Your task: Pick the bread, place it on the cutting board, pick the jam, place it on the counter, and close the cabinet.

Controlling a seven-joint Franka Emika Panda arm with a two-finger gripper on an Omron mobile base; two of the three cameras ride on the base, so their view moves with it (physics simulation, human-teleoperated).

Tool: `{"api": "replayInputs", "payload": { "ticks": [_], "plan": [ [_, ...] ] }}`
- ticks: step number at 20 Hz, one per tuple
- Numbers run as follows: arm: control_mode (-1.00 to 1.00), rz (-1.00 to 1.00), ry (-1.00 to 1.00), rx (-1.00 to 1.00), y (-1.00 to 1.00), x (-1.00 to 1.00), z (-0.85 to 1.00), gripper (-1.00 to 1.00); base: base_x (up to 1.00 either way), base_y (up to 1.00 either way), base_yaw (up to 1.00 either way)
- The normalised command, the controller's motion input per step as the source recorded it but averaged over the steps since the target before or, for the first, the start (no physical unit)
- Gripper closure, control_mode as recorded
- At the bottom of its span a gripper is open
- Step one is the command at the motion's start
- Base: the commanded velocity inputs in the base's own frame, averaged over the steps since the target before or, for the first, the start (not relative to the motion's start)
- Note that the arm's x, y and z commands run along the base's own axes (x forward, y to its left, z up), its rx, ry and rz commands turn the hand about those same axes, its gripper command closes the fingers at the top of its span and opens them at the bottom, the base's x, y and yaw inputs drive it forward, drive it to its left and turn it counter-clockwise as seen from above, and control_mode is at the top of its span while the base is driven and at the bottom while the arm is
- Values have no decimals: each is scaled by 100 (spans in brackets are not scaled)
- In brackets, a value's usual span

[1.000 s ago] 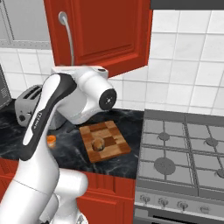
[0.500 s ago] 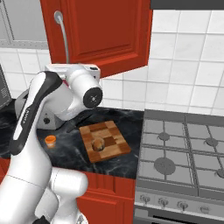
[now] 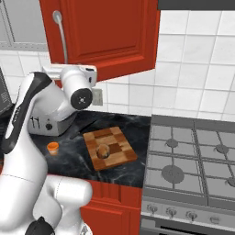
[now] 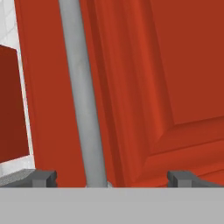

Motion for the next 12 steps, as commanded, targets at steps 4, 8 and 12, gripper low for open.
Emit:
{"api": "replayInputs", "payload": {
  "ticks": [4, 8, 12],
  "plan": [
    [-100, -9, 0, 0, 24, 24, 0, -100, 0, 0, 0],
    [-100, -8, 0, 0, 23, 22, 0, -100, 0, 0, 0],
    [-100, -9, 0, 0, 24, 19, 0, -100, 0, 0, 0]
  ]
}}
